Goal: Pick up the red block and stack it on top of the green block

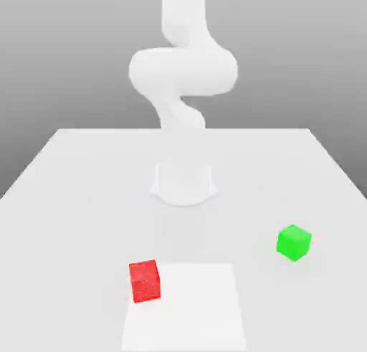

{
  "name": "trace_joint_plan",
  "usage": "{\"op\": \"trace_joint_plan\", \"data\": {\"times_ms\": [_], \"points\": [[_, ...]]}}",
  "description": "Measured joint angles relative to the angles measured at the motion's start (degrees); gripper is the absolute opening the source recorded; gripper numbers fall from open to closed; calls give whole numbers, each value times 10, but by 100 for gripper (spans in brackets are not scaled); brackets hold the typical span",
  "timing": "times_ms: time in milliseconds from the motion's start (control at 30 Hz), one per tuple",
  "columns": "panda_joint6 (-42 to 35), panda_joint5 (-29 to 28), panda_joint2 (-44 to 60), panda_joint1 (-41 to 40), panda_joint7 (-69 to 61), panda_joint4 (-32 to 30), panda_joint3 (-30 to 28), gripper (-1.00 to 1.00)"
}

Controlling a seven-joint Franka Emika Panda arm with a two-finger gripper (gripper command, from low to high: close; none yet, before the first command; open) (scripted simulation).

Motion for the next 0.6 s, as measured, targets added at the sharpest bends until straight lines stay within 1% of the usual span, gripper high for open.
{"op": "trace_joint_plan", "data": {"times_ms": [333,467,600], "points": [[131,-24,216,0,-105,-128,-53,0],[181,-19,299,-3,-156,-178,-72,0],[231,-1,383,-12,-216,-228,-84,0]]}}
